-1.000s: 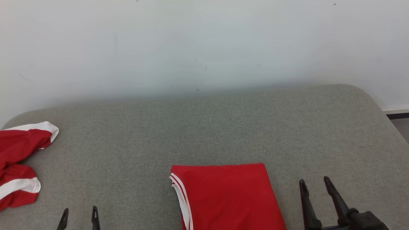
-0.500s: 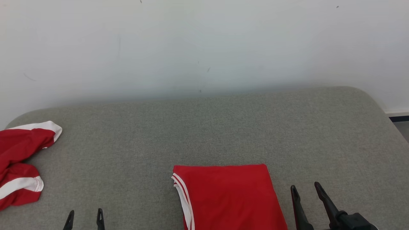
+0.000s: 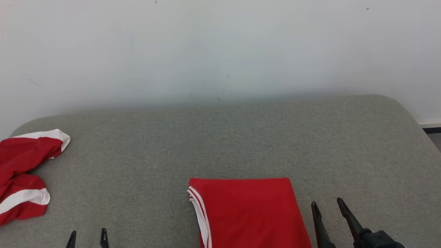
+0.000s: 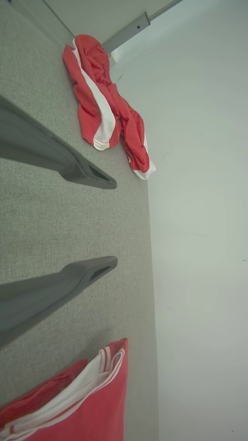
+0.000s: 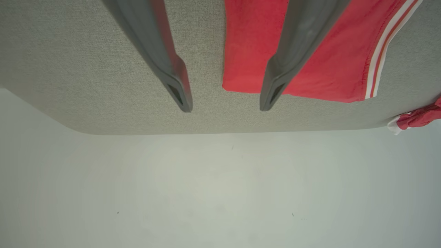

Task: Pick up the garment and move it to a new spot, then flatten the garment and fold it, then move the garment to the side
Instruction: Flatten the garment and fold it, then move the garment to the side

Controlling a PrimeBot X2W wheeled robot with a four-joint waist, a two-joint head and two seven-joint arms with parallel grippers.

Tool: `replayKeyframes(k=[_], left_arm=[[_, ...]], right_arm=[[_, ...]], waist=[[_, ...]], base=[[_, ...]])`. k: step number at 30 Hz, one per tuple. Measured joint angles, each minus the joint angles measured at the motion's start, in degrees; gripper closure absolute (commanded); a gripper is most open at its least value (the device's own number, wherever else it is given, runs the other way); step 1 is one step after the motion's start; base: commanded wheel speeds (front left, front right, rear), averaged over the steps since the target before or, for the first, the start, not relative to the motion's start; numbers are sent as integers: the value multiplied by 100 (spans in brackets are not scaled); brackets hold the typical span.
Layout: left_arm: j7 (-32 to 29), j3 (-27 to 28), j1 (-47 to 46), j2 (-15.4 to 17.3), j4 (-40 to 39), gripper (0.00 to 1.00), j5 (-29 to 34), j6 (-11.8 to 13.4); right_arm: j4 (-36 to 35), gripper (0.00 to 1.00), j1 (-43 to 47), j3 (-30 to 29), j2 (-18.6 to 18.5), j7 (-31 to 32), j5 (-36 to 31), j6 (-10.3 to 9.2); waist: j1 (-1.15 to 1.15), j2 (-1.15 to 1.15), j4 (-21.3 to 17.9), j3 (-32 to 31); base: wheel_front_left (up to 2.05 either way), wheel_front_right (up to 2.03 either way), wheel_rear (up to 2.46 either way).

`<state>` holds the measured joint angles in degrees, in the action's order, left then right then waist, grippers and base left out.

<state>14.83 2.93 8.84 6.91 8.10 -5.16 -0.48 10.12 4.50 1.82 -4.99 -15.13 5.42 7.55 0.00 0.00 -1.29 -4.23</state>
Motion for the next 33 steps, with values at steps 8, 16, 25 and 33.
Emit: replayKeyframes(k=[8,16,25,33], left_arm=[[0,59,17,33,-1,0,-100,49],[2,42,27,29,-22,0,-120,107],[4,27,35,36,-2,0,-151,157],[5,-10,32,38,8,0,-159,182]], right_arm=[[68,0,0,-31,22,0,-47,0],[138,0,-2,-52,33,0,-91,0],[181,0,-11,-56,34,0,-100,0],[216,0,-11,-93,33,0,-100,0]], waist=[[0,0,18,1],[0,0,21,5],[0,0,-2,0],[0,0,16,15]], base=[[0,0,0],[0,0,0],[0,0,0],[0,0,0]])
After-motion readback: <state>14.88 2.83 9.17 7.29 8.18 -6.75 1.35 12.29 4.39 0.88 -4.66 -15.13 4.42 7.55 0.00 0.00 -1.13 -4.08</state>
